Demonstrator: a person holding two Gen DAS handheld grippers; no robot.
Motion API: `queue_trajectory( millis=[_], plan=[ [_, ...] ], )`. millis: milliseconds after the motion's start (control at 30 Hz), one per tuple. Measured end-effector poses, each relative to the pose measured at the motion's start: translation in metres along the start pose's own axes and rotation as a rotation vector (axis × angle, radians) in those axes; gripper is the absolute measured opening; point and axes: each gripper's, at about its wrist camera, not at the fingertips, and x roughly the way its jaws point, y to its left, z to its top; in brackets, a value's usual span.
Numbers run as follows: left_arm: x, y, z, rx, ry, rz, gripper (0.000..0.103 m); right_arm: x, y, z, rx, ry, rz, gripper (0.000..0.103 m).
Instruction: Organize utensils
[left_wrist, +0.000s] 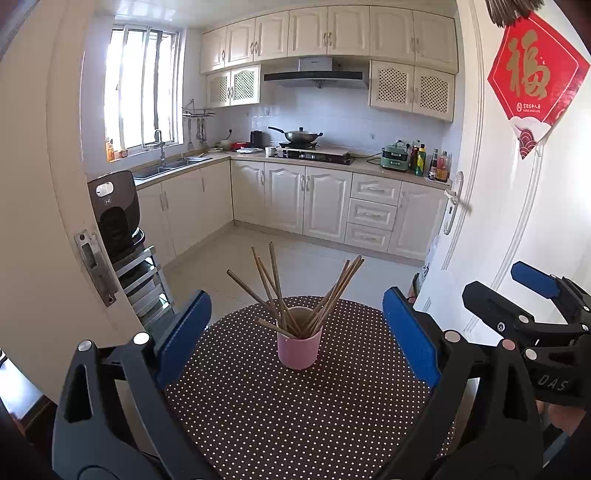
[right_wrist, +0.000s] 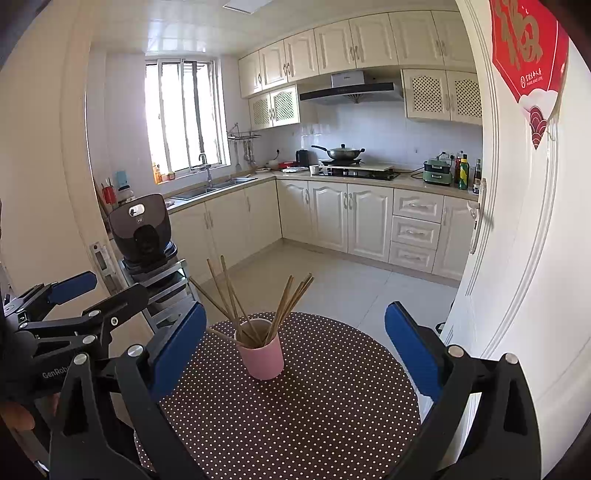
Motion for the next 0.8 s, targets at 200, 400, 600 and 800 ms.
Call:
queue_trajectory(
  millis=[200,400,600,800],
  plan=[
    [-0.0005,-0.0001,0.0003,-0.002,0.0,-0.002,0.092,0.0003,-0.0002,0.0001,0.0,0.001,0.0,0.094],
    [-0.0005,0.0003,0.0011,-0.002,0.0,-0.004,0.092,-0.0013,0.0004,0.0006,0.001,0.001,0.001,0.094],
    [-0.0011,0.0004,0.0008,-0.005,0.0,-0.004,0.092,-0.001,0.0001,0.0007,0.001,0.001,0.0,0.094],
    [-0.0011,0.0006,0.0013,-0.006,0.001,-0.005,0.092,-0.0015,-0.0001,0.0009,0.002,0.0,-0.002,0.094]
  ],
)
